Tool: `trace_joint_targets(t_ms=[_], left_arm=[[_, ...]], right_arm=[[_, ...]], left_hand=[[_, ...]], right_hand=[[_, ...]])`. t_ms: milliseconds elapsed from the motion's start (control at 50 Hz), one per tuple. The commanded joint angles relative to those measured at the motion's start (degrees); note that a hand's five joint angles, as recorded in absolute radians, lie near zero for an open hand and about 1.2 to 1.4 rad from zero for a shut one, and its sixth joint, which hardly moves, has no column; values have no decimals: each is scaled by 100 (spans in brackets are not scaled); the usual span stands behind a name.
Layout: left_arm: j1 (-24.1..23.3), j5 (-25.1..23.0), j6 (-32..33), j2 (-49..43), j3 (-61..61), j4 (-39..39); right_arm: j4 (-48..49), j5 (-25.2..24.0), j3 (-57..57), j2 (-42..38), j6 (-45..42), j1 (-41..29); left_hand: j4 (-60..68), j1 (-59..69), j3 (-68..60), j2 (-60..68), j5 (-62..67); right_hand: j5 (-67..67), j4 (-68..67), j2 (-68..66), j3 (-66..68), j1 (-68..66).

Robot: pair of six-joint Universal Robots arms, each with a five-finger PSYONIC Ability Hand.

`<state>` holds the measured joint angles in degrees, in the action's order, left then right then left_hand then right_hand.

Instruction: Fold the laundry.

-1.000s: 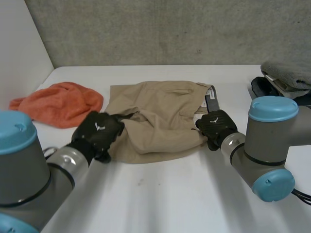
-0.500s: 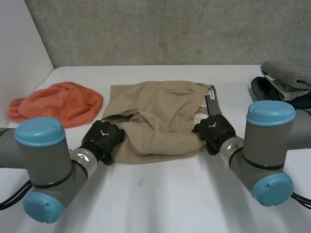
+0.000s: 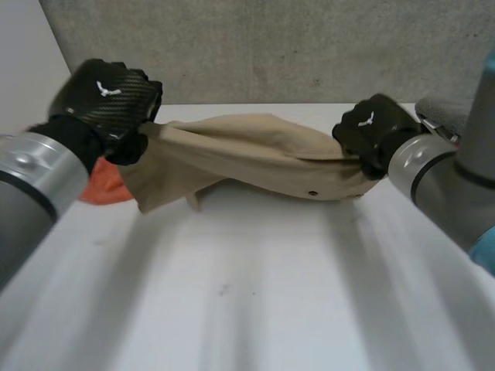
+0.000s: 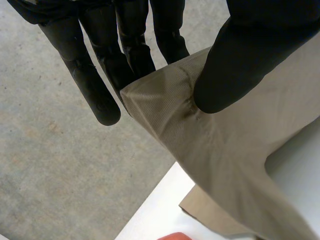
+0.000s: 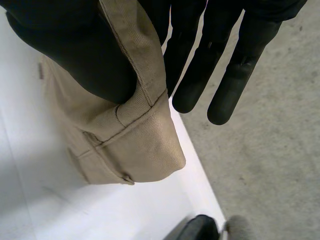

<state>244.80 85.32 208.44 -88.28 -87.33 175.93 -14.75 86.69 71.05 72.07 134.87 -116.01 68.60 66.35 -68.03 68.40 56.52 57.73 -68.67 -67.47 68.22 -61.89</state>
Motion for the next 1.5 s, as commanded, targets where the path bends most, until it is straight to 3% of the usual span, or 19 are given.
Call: trace_joint_targets(t_ms=[20,140,240,340,420,480,520,580,700,960,1040,1200,1300,1360,1420,1500], left_arm=[[15,-77,30,-101,436,-1201],[42,-33,65,-1304,550,-1026],[50,37,117,-2728,1498,-411],[-11,152,126,-3371,2965,590],[-20,134,-14,-3389,3705,2109],[-29,204,-277,-3310,3750,3960],[-55,213,-392,-3249,3697,4492],[-3,362,-471,-3169,3627,4661],[-55,583,-471,-3169,3145,4222],[-319,556,-366,-3205,772,3616],[-406,556,-138,-3117,95,3002],[-565,591,890,-1809,-1118,1112],[-609,574,1374,-868,-1813,-153],[-687,486,1813,-323,-2217,-1286],[-1021,144,2112,73,-2428,-2271],[-1233,-270,2157,328,-2359,-2766]], right_arm=[[-563,-12,-188,184,-162,-1],[-845,-3,-144,-271,-321,-36],[-679,-12,-495,-992,-242,-36],[769,216,-1470,-1599,364,-71],[2570,374,-1884,-1644,874,-45],[4143,427,-1849,-1530,1111,-36],[4985,436,-1788,-1442,1156,-62],[5333,401,-1788,-1468,1182,-54],[5211,357,-1726,-1757,1182,-53],[3541,67,-962,-2812,1024,-36],[3049,93,-532,-2769,708,-18],[1609,93,488,-1619,303,17],[150,102,998,-1020,145,69],[-788,102,1453,-679,-213,105],[-1327,58,1937,-169,-732,140],[-1391,41,2544,290,-1471,219]], left_hand=[[1140,1365,-1197,1160,1348],[1140,1365,-1197,1160,1348],[1140,1365,-1197,1160,1348],[1140,1365,-1197,1160,1348],[1140,1365,-1197,1160,1348],[1140,1365,-1197,1160,1348],[1140,1365,-1197,1160,1348],[1140,1365,-1197,1160,1348],[1140,1365,-1197,1160,1348],[1140,1365,-1197,1160,1348],[1140,1365,-1197,1160,1348],[1140,1365,-1197,1160,1348],[1140,1365,-1197,1160,1348],[1140,1365,-1197,1160,1348],[1140,1365,-1197,1160,1348],[1140,1365,-1197,1160,1348]], right_hand=[[1227,-1133,-1253,1178,-1811],[1227,-1133,-1253,1178,-1811],[1227,-1133,-1253,1178,-1811],[1227,-1133,-1253,1178,-1811],[1227,-1133,-1253,1178,-1811],[1227,-1133,-1253,1178,-1811],[1227,-1133,-1253,1178,-1811],[1227,-1133,-1253,1178,-1811],[1227,-1133,-1253,1178,-1811],[1227,-1133,-1253,1178,-1811],[1227,-1133,-1253,1178,-1811],[1227,-1133,-1253,1178,-1811],[1227,-1133,-1253,1178,-1811],[1227,-1133,-1253,1178,-1811],[1227,-1133,-1253,1178,-1811],[1227,-1133,-1253,1178,-1811]])
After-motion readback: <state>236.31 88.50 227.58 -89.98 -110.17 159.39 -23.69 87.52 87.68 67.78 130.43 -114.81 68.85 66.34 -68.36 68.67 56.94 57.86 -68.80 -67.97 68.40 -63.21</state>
